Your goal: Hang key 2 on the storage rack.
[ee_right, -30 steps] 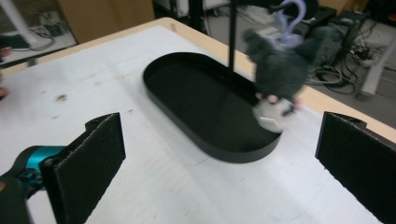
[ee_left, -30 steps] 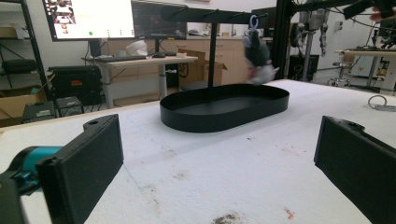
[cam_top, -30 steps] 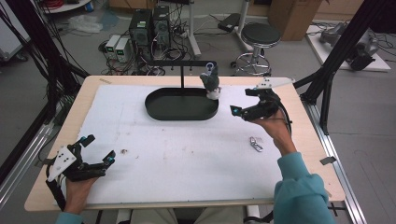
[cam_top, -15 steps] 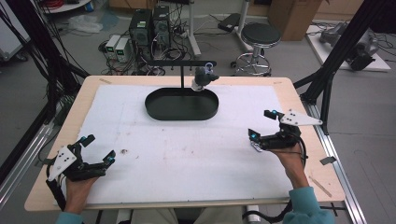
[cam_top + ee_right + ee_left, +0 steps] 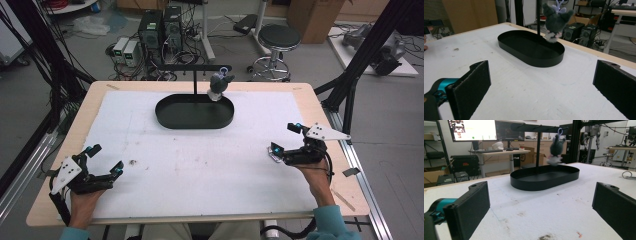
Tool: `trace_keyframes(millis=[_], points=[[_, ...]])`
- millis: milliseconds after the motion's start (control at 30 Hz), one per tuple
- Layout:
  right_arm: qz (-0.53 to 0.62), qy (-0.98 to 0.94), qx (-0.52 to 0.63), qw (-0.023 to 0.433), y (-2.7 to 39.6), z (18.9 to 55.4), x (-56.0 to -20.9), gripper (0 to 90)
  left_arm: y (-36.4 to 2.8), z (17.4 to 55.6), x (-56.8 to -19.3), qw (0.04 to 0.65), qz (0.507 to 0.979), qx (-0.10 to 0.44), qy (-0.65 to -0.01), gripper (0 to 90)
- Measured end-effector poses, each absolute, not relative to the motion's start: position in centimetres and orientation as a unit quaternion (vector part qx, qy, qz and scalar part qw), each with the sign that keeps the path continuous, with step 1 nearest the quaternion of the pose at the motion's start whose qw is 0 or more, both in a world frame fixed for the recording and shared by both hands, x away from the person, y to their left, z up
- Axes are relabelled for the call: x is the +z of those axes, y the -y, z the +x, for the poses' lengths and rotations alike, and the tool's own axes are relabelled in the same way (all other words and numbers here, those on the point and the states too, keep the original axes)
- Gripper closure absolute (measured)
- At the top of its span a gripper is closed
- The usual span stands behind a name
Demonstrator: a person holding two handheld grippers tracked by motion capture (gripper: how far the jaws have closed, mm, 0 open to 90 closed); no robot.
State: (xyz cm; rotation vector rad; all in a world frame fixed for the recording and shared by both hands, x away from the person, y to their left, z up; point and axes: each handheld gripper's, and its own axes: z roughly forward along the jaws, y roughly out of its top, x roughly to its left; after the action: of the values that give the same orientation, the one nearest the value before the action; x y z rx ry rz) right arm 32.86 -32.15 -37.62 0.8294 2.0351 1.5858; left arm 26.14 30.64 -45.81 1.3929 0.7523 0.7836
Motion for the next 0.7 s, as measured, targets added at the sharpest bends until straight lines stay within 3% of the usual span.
trace_keyframes(millis=[700], points=[[0.294,-0.762,0.542,0.199,32.5,34.0,-36.4,0.6,-30.6,26.2,-45.8,0.634,0.610,0.342,-0.330,1.7]])
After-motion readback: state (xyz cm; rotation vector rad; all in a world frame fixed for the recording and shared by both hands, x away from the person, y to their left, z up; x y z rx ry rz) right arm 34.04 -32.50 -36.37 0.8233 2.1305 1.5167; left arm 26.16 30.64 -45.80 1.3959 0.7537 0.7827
